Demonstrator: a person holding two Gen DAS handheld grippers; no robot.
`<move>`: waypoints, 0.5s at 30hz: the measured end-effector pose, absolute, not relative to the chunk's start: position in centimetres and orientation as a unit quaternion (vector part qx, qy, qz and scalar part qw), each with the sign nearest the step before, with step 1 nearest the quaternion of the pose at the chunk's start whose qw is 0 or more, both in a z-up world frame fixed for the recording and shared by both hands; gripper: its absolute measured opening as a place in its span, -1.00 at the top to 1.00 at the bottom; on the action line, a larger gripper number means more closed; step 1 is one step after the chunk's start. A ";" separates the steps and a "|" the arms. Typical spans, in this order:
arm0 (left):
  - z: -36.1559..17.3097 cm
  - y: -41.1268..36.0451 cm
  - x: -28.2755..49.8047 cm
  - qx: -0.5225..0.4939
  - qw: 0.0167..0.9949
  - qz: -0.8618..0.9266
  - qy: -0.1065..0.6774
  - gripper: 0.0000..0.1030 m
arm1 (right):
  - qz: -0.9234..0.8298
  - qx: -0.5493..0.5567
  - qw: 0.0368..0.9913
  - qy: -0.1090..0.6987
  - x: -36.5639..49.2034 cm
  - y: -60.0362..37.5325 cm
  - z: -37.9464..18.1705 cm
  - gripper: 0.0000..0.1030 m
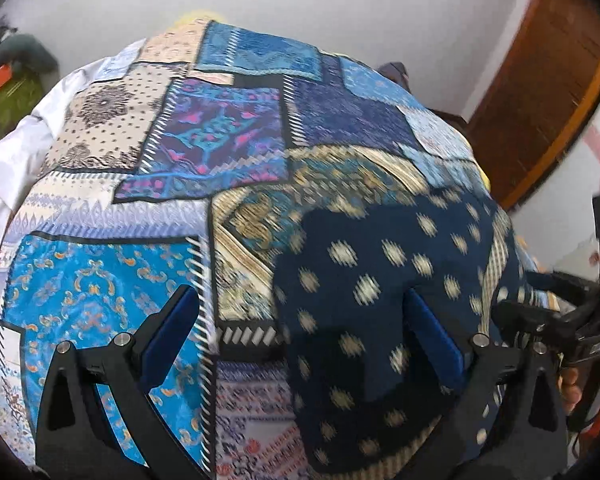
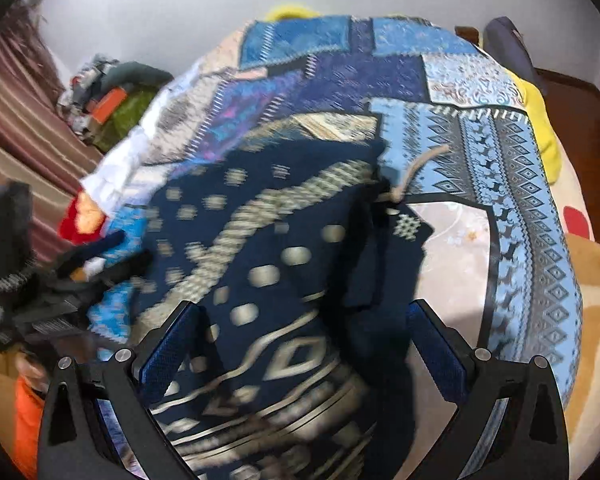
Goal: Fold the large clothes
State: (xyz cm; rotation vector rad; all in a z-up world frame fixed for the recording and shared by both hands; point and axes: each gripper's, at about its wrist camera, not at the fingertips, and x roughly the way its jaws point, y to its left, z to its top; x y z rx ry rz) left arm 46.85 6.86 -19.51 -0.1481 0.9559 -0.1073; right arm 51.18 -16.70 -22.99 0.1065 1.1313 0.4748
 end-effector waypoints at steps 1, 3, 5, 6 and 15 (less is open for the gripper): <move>-19.5 7.1 47.1 -0.071 0.884 -0.046 0.459 -1.00 | 0.217 0.046 0.818 0.531 51.5 -16.9 -23.2 -0.99; -19.0 7.8 47.2 -0.064 0.886 -0.028 0.458 -1.00 | 0.208 0.047 0.818 0.534 52.3 -17.8 -23.6 -0.99; -18.4 8.5 46.9 -0.048 0.889 -0.003 0.455 -1.00 | 0.200 0.063 0.817 0.536 52.6 -19.3 -23.2 -0.99; -18.1 8.9 46.6 -0.040 0.891 0.010 0.452 -1.00 | 0.196 0.067 0.820 0.533 52.4 -19.8 -22.7 -0.99; -18.2 10.7 42.2 -0.175 0.855 -0.115 0.474 -1.00 | 0.266 0.077 0.813 0.513 48.6 -21.4 -19.3 -0.99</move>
